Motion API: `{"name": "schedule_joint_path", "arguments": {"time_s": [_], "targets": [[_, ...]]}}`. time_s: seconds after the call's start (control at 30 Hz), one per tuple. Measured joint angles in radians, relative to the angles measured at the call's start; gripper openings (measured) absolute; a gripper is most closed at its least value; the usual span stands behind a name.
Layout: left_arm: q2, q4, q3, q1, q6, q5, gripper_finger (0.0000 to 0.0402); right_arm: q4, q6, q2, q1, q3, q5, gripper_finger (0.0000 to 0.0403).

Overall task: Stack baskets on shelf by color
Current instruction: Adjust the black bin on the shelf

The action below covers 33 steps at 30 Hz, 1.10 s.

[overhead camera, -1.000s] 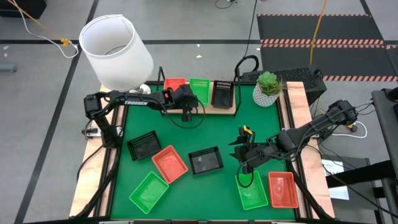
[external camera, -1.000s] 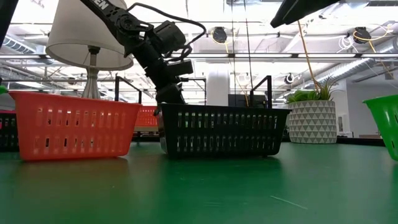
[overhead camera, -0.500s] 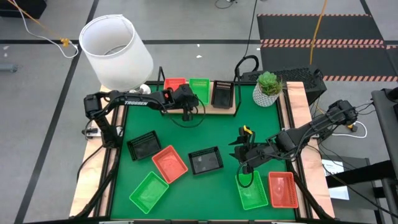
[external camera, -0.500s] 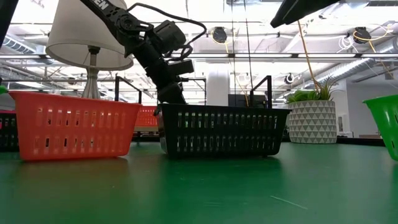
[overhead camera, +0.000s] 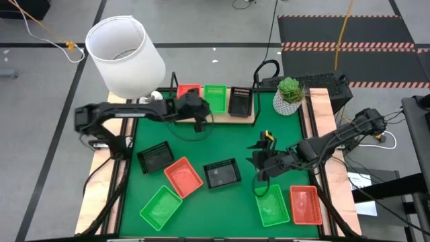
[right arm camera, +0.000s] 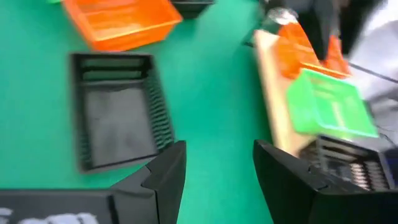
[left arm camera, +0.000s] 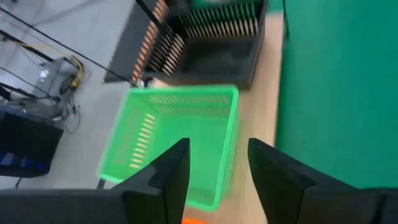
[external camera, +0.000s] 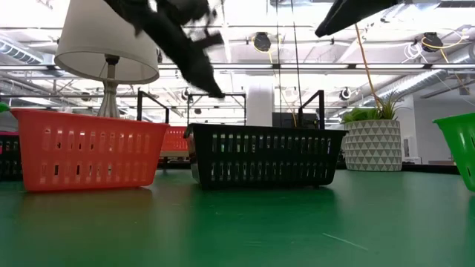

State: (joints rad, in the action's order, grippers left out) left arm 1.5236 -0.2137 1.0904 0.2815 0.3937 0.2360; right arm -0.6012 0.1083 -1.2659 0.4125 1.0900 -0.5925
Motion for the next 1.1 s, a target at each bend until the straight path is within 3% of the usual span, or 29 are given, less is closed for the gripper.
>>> {"name": "schedule_joint_path", "arguments": {"time_s": [0.13, 0.27, 0.4, 0.53, 0.7, 1.1], "targets": [[-0.159, -0.076, 0.0, -0.033, -0.097, 0.011, 0.0152, 0.08, -0.019, 0.0, -0.064, -0.045, -0.06, 0.018], [-0.292, -0.142, -0.003, -0.069, -0.178, 0.012, 0.013, 0.198, -0.088, -0.011, -0.193, -0.089, -0.017, 0.018], [-0.368, -0.166, -0.034, -0.118, -0.196, 0.011, 0.0109, 0.277, -0.193, -0.044, -0.348, -0.088, 0.099, 0.0176], [-0.407, -0.159, -0.073, -0.156, -0.192, 0.01, 0.0094, 0.34, -0.34, -0.08, -0.503, -0.085, 0.29, 0.0156], [-0.413, -0.169, -0.082, -0.172, -0.195, 0.01, 0.009, 0.329, -0.403, -0.14, -0.655, -0.085, 0.432, 0.0125], [-0.413, -0.197, -0.082, -0.187, -0.193, 0.009, 0.009, 0.3, -0.477, -0.254, -0.714, -0.085, 0.433, 0.0102]]}}
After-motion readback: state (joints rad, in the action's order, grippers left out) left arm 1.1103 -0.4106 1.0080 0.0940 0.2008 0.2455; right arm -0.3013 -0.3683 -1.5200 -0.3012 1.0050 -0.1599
